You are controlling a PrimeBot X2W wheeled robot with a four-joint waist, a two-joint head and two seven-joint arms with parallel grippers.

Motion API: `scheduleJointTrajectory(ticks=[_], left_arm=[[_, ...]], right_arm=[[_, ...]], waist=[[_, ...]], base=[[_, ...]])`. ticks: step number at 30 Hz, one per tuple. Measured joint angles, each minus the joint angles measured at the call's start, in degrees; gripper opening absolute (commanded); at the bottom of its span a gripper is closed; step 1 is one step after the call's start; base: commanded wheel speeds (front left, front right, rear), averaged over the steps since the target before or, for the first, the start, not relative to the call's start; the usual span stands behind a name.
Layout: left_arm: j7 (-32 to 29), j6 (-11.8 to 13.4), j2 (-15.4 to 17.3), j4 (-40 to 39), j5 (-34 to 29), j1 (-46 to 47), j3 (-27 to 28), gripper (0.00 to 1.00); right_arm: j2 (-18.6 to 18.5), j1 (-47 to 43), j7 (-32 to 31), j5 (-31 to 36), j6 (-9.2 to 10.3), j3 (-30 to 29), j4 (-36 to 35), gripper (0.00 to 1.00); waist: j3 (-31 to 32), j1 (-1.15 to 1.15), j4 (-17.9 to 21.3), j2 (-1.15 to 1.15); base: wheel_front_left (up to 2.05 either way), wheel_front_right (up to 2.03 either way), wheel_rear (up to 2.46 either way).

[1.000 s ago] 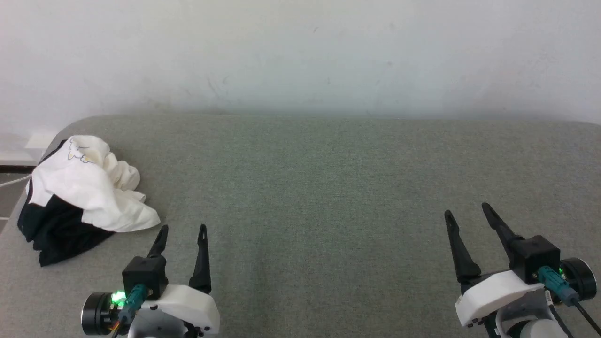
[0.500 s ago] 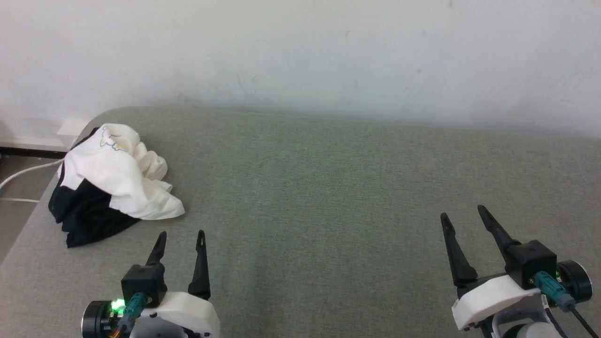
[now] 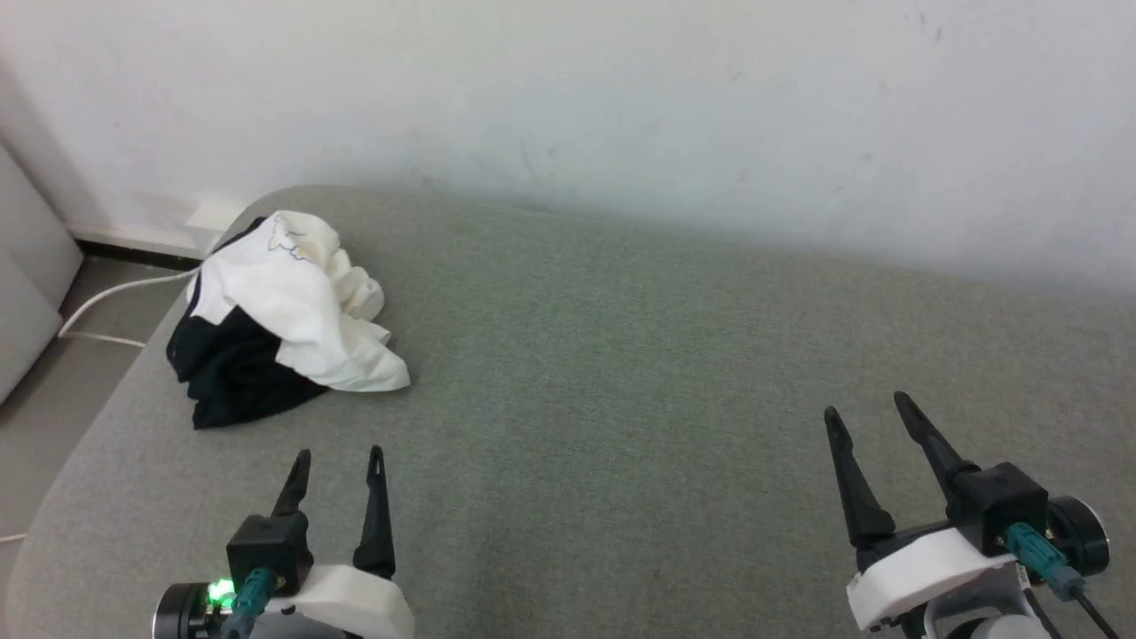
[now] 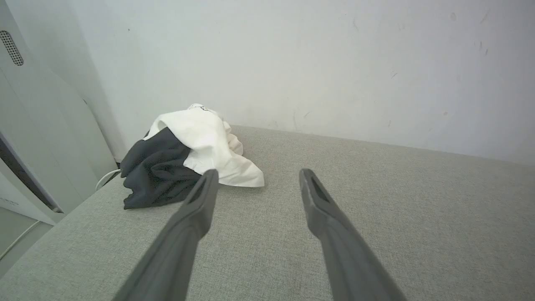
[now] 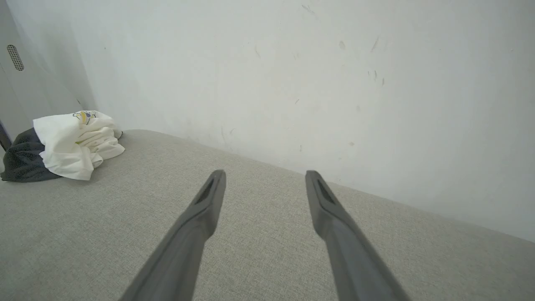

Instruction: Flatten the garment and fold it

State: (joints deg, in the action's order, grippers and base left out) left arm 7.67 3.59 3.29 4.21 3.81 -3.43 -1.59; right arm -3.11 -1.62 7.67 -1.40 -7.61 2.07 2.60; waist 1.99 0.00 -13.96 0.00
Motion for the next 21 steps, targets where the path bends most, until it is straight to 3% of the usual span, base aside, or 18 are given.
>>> scheduleJointTrajectory(ticks=[21], left_arm=[[2.47, 1.18, 0.74, 0.75, 0.78, -1.20, -0.76, 1.00]], right_arm=[[0.01, -0.70, 2.50, -1.19, 0.00, 1.37, 0.31, 1.00]], waist=[[0.60, 0.00, -9.09, 0.00]], base=[[0.00, 0.00, 0.00]])
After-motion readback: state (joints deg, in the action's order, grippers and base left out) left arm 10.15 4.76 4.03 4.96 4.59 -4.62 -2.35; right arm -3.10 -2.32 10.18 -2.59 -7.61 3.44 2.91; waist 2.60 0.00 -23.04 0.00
